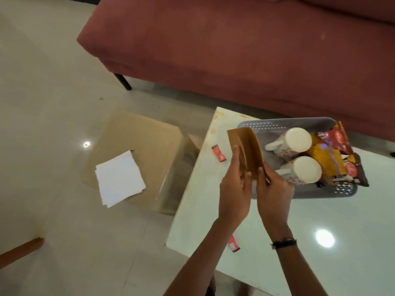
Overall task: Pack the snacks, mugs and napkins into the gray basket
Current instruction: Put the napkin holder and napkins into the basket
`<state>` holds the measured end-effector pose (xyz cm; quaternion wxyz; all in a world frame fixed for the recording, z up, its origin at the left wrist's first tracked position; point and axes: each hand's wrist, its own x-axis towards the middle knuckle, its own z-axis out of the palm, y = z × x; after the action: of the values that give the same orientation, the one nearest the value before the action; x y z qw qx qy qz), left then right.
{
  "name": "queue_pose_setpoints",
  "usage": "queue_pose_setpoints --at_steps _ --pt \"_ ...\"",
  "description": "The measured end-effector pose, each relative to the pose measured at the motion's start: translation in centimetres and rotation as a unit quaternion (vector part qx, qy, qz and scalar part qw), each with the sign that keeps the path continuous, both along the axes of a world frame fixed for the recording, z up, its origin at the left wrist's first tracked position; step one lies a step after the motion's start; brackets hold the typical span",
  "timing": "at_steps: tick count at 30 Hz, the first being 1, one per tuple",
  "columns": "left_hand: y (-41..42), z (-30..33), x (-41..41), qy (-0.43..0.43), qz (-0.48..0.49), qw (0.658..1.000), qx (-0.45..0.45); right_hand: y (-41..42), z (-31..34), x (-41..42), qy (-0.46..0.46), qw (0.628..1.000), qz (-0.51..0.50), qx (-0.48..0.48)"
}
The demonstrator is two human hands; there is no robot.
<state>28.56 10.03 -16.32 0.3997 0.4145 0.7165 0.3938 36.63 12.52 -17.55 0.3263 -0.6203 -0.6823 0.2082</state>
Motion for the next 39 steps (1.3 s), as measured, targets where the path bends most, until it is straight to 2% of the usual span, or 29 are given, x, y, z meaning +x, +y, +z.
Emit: queue_pose_setpoints --at_steps 3,5,9,11,16,21,26,29,32,35,39 --pt "1.8 -1.4 3.0 -0.033 -0.047 0.998 0.008 1.4 -1.5 2.8 -0.022 0.999 -0.046 -0.014" --pt "2.6 -2.9 3.8 -0.016 -0.068 0.998 -0.002 2.3 -3.0 4.0 -0.017 0.998 -0.052 -0.043" --pt "3.9 -5.9 3.8 0.168 -0.064 0.984 0.003 3.5 -6.4 5.0 0.012 0.992 -0.026 -0.122" --pt "4.5 -6.8 3.7 0.201 -0.045 0.978 -0.015 3.8 -7.7 4.9 0.029 0.988 -0.024 -0.15" --pt "5.0 -8.8 3.4 0.231 -0.054 0.969 -0.069 3.9 -9.7 4.8 0.048 0.979 -0.028 -0.195" --pt "5.4 -9.6 3.3 0.246 -0.049 0.965 -0.078 4.2 -10.0 5.2 0.045 0.981 -0.009 -0.189" --pt "5.1 -8.8 3.2 0.222 -0.057 0.973 -0.034 3.7 -9.1 5.8 0.007 0.987 0.014 -0.162" --pt "4.2 -7.9 2.3 0.202 -0.018 0.979 0.014 2.5 -7.6 5.5 -0.011 0.997 0.001 -0.08" --pt "2.0 -7.1 0.3 0.188 0.041 0.981 0.025 1.5 -6.1 3.8 0.022 0.999 0.024 -0.034" --pt "-1.2 -6.6 -3.7 0.175 0.093 0.979 0.041 0.1 -5.0 -0.7 0.058 0.994 0.08 -0.052" --pt "-5.5 -6.7 -10.2 0.172 0.19 0.966 0.017 -2.3 -5.0 -8.8 0.088 0.972 0.184 -0.12"
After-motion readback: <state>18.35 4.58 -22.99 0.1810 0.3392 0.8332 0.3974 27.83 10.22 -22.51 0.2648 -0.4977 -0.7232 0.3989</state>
